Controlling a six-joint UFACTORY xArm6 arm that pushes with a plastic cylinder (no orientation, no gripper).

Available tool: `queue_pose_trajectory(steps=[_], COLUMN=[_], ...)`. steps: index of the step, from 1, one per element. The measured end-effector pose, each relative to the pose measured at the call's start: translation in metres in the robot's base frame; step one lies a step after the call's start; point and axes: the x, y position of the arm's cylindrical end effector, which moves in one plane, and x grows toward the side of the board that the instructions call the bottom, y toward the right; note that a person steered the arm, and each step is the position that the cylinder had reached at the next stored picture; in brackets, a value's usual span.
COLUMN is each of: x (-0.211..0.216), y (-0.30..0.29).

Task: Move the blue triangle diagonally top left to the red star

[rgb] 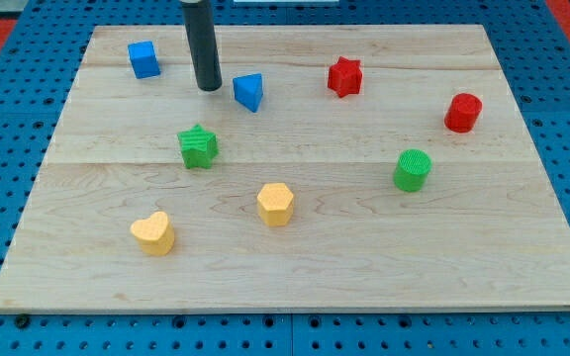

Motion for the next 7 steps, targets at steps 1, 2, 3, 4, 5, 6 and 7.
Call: queue_pose_trajectory(steps=[1, 2, 3, 4, 5, 6, 7], x=[0.041, 0.046, 0.010, -0.034, -0.025, -0.046, -0.054], y=[0.004, 0.052, 0.081, 0.067, 0.034, 0.020, 0.062])
